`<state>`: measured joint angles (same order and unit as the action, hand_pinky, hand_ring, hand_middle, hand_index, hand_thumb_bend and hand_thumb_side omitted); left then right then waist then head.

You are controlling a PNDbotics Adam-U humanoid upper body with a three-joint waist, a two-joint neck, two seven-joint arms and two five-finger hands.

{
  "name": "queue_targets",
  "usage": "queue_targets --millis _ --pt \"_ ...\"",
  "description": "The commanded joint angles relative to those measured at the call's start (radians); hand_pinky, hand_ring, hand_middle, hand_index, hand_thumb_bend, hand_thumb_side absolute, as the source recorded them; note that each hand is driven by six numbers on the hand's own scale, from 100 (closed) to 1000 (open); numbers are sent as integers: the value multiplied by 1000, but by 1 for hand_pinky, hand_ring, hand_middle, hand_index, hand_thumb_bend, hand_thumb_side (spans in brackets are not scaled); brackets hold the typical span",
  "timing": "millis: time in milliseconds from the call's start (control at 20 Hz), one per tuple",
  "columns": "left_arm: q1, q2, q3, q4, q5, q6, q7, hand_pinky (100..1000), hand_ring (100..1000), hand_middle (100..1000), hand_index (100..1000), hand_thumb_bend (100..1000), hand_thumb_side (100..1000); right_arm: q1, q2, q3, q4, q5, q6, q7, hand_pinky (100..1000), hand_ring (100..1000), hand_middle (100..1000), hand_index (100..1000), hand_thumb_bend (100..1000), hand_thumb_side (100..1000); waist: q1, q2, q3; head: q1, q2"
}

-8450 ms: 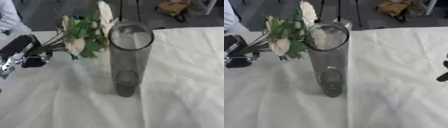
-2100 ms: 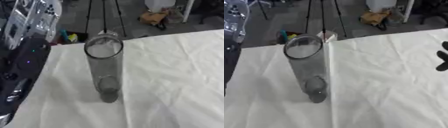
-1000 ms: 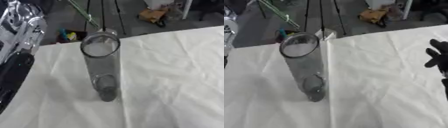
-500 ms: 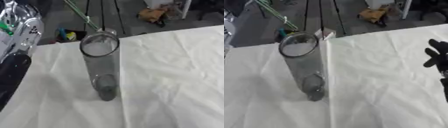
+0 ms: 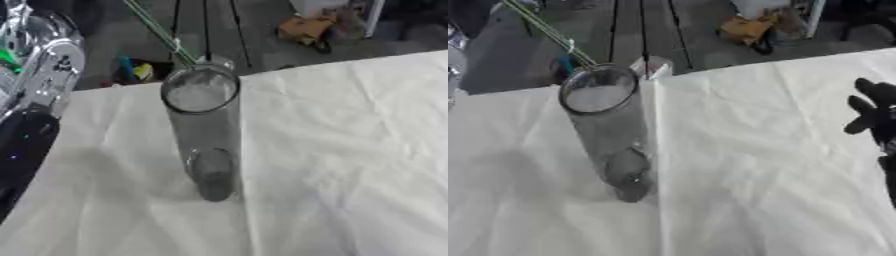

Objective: Arrange flowers into the vase.

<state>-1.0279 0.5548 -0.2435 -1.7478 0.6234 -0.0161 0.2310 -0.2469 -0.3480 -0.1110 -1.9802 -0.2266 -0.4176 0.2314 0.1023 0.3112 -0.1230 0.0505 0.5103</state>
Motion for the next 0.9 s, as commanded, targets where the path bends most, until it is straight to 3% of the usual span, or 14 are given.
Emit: queue_targets --millis 50,900 --pt "-11 33 -1 -18 -4 10 5 100 100 100 100 100 634 -8 -10 -8 -20 4 2 -3 982 1000 545 910 100 1000 2 -6 1 -2 7" --pt "-5 -1 -25 41 -57 -3 1 100 100 100 100 100 652 -11 -2 -7 -20 7 0 2 985 1000 536 910 100 1000 0 7 -6 7 -2"
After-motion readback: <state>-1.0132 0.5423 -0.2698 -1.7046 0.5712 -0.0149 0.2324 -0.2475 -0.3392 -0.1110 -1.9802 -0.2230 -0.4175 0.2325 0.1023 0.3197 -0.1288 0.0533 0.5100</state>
